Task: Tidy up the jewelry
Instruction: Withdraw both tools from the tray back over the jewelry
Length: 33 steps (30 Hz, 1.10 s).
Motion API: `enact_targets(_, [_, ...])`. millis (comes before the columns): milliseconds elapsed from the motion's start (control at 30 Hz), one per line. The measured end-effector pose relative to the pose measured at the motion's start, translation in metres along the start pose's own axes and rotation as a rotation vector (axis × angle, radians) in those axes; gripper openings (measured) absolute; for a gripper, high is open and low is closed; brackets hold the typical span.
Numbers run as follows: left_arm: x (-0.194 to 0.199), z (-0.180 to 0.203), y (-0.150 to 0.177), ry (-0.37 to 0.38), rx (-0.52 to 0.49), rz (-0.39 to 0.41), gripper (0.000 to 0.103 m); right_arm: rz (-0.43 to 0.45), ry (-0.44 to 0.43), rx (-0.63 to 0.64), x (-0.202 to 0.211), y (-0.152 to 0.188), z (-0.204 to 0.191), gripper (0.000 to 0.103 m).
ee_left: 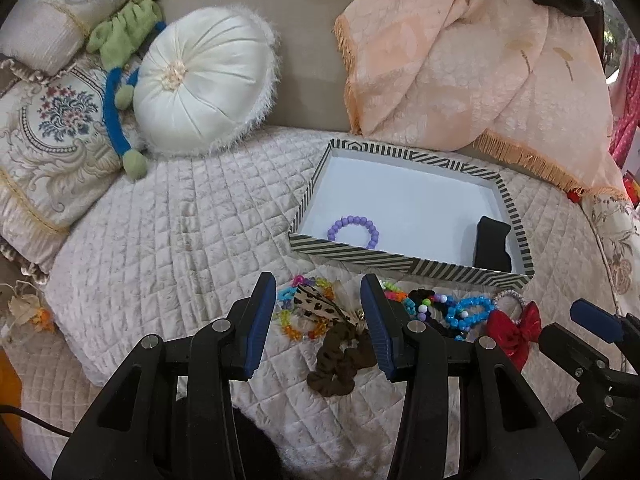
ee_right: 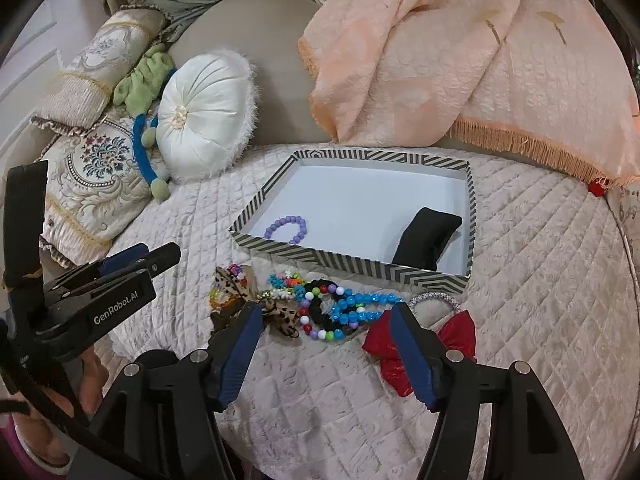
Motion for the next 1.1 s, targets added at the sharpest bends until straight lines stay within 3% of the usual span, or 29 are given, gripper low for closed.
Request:
enact_targets(367, [0.021, 0.002, 0.005, 0.014, 0.009, 0.028, 0.044, 0.017, 0.015, 0.014, 0.014, 0.005, -0.008, 0.067])
enact_targets(1100, [0.021, 0.0, 0.017, 0.015, 0.02, 0.004, 0.044, 0.001, 0.014, 0.004, 0.014, 0.013, -0.008, 0.07])
Point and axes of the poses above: each gripper's, at about its wrist camera, not at the fingertips, and x roughly against the way its jaws point, z to its right, y to its underside, the point moved 10 cm from there along -x, roughly the way its jaws point, and after that the axes turned 1 degree about x, right-handed, at the moved point
